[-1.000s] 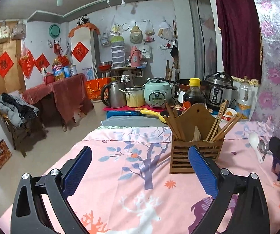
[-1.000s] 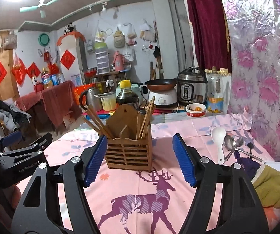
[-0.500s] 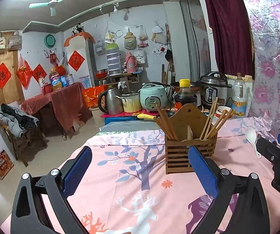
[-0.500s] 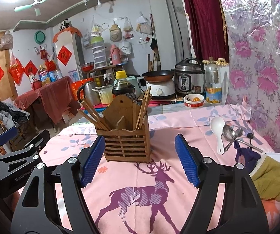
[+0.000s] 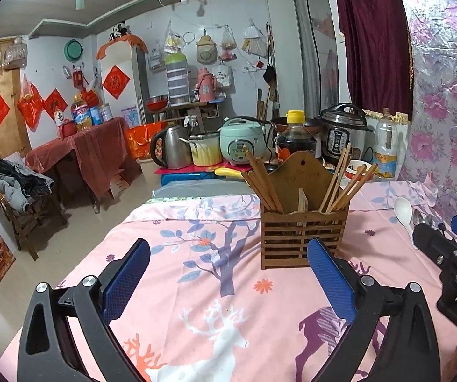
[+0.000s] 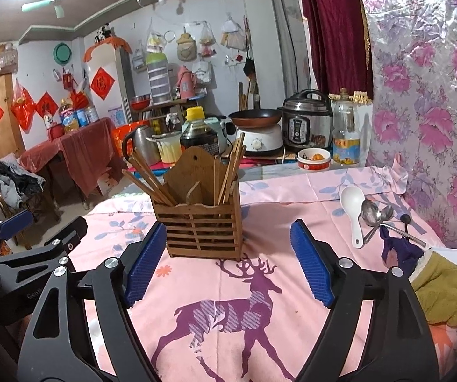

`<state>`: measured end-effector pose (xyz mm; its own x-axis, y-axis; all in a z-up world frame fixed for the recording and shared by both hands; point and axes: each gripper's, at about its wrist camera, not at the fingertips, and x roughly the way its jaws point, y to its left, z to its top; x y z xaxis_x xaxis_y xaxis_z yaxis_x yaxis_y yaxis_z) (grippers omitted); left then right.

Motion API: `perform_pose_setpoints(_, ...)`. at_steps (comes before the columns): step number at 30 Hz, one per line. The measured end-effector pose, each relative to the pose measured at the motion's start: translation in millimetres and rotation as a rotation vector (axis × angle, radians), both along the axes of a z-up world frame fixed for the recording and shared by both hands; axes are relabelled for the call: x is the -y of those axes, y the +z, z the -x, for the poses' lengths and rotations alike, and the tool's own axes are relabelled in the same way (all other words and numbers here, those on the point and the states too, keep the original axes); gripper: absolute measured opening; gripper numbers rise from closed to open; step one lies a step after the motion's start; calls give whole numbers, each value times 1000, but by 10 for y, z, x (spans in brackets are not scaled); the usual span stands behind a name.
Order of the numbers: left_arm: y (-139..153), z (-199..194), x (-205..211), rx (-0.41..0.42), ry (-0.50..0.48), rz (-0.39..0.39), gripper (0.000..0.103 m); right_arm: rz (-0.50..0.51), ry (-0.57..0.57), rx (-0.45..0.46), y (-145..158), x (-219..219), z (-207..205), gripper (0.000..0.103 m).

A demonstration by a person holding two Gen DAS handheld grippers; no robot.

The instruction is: Organize utensils

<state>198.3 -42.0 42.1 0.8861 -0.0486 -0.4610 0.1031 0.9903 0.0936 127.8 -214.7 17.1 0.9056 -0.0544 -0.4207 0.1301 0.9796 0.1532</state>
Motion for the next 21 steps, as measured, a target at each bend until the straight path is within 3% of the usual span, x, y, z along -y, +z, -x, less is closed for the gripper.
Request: perform_pose_setpoints(21, -37, -23, -22, -20, 23, -5, 97, -2, -7, -5, -9, 8, -8, 79)
